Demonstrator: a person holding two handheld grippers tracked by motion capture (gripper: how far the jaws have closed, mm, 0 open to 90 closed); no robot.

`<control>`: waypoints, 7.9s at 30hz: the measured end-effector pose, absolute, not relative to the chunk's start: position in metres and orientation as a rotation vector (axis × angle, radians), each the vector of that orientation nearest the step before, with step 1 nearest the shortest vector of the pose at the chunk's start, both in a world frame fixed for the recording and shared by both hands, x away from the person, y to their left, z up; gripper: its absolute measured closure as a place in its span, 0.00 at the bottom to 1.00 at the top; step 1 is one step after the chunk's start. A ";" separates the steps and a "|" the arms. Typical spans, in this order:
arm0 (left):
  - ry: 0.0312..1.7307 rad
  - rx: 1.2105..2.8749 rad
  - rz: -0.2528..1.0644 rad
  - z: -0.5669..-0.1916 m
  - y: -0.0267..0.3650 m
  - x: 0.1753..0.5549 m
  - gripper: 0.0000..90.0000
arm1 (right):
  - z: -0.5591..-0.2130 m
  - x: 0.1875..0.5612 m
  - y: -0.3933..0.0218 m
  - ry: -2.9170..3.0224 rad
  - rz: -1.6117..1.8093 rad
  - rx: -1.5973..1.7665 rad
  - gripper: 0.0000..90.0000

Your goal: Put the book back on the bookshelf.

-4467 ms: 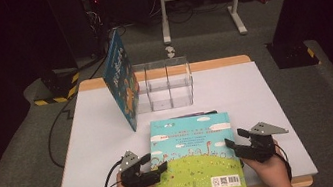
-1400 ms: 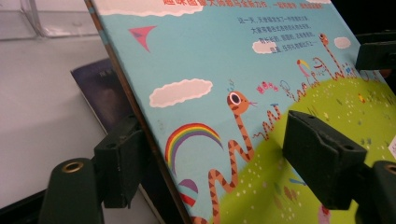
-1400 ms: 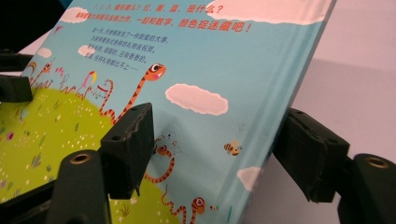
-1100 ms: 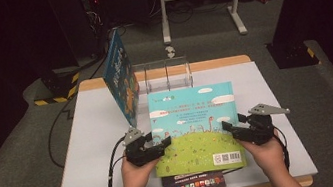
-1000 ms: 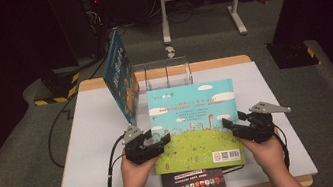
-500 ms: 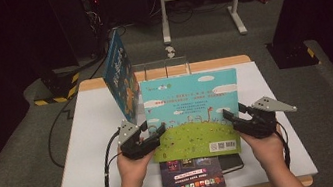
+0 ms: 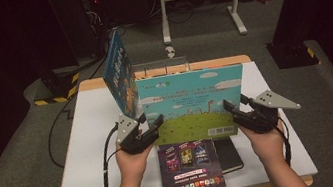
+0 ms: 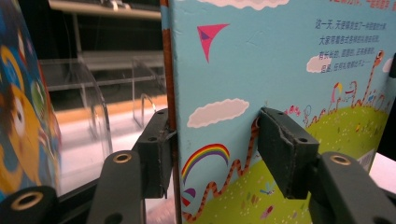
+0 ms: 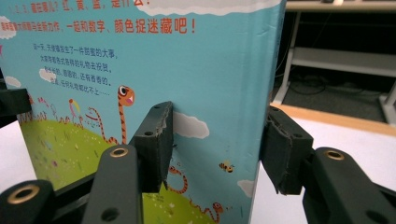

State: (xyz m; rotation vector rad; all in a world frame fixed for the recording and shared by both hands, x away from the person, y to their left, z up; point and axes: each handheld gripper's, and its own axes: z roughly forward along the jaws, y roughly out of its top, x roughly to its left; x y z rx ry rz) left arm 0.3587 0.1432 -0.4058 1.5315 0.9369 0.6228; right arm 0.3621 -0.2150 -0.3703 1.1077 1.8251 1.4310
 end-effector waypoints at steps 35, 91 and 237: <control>0.856 1.543 0.666 -0.421 0.133 0.370 0.50 | -0.388 0.360 -0.225 1.779 1.440 1.074 0.49; 1.068 1.495 0.696 -0.462 0.234 0.314 0.48 | -0.374 0.345 -0.226 1.944 1.657 0.811 0.63; 0.969 1.508 0.588 -0.416 0.151 0.346 0.59 | -0.388 0.299 -0.094 2.176 1.730 0.558 0.48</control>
